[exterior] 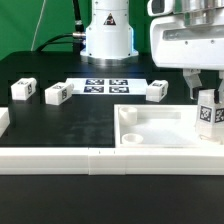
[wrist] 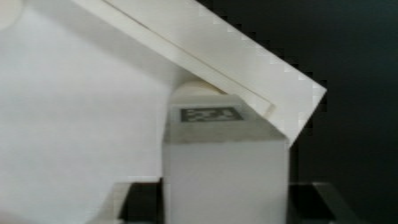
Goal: Assemble one leg
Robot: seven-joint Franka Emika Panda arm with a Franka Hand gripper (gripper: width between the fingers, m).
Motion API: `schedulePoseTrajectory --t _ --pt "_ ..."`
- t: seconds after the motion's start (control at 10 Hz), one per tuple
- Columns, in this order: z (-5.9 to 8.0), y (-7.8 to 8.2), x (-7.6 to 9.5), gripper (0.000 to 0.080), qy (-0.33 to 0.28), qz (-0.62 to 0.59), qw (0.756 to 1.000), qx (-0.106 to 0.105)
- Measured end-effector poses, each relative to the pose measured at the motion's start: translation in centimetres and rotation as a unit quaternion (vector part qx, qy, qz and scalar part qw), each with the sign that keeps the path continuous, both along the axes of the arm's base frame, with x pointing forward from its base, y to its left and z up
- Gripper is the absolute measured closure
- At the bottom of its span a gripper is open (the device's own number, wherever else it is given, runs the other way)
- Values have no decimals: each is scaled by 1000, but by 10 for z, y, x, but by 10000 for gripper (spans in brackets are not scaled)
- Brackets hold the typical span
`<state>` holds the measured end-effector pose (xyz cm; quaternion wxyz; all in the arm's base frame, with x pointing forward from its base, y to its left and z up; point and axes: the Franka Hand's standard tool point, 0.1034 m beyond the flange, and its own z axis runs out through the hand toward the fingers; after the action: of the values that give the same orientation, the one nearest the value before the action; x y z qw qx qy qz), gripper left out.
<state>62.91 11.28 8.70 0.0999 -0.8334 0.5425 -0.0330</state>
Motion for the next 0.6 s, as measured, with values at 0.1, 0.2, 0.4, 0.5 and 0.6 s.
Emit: schedulePoseTrajectory --t 0.1,0.2,0.4,0.5,0.6 --pt "0 0 0 505 3 -20 1000 5" --pt "0 0 0 505 10 -68 997 17" --pt "0 2 -1 500 18 -125 992 32" --pt "-1 2 -1 500 19 -124 992 32" --pt "-1 2 -1 296 17 -115 993 30"
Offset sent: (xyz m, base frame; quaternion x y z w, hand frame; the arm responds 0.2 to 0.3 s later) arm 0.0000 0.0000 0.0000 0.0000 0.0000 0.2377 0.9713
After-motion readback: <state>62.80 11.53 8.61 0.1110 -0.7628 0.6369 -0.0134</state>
